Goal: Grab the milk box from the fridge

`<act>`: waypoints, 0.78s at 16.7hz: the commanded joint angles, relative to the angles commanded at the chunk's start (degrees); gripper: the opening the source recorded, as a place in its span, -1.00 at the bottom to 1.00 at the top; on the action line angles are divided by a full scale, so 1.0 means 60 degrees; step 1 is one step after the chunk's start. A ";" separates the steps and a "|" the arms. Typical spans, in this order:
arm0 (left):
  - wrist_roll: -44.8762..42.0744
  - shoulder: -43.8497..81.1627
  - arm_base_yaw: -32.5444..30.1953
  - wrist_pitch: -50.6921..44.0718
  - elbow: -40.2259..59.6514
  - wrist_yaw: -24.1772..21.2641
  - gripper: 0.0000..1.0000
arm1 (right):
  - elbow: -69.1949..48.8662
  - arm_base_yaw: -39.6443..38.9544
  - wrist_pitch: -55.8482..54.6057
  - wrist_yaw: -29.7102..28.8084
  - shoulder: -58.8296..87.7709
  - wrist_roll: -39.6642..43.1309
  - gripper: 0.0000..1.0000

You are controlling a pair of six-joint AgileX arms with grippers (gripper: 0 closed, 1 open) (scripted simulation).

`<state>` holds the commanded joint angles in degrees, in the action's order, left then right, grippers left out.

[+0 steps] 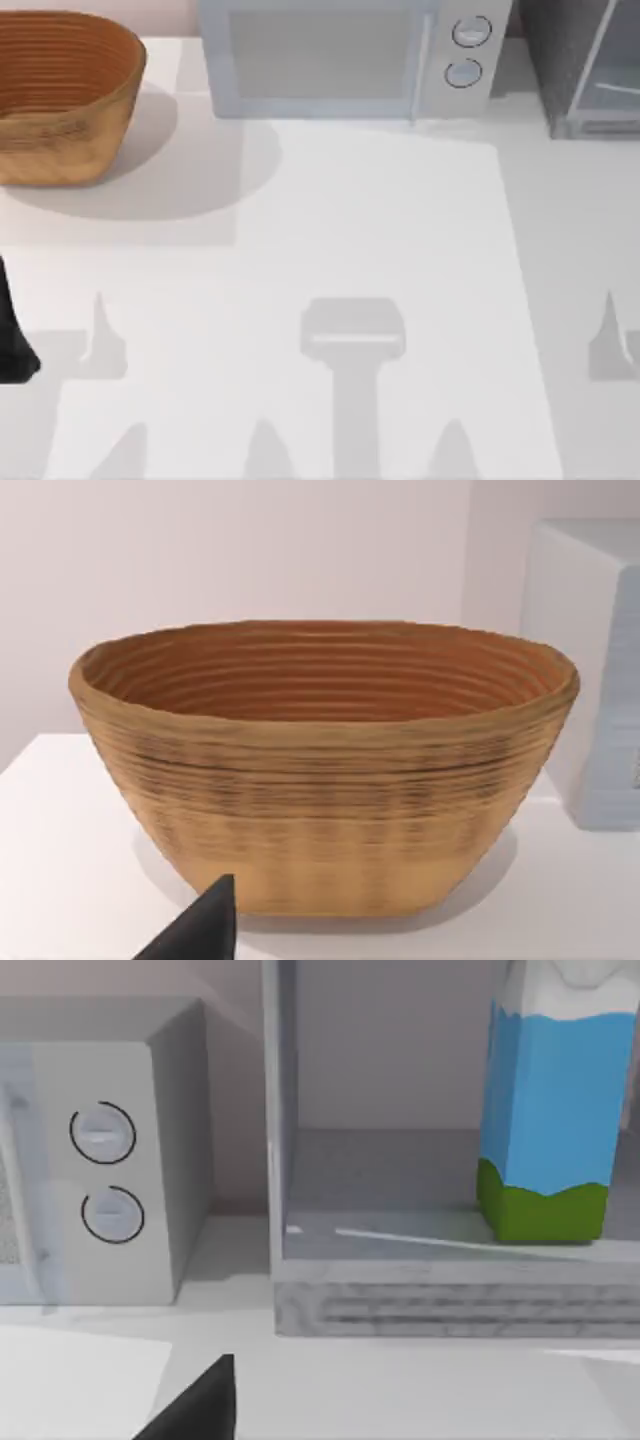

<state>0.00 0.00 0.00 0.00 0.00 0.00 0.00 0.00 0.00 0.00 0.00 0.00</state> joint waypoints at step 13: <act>0.0000 0.0000 0.0000 0.0000 0.0000 0.0000 1.00 | -0.0787 0.2190 -0.6257 0.2040 0.6607 -0.0087 1.00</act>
<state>0.00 0.00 0.00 0.00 0.00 0.00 -4.72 13.14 -37.54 12.24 39.64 -0.52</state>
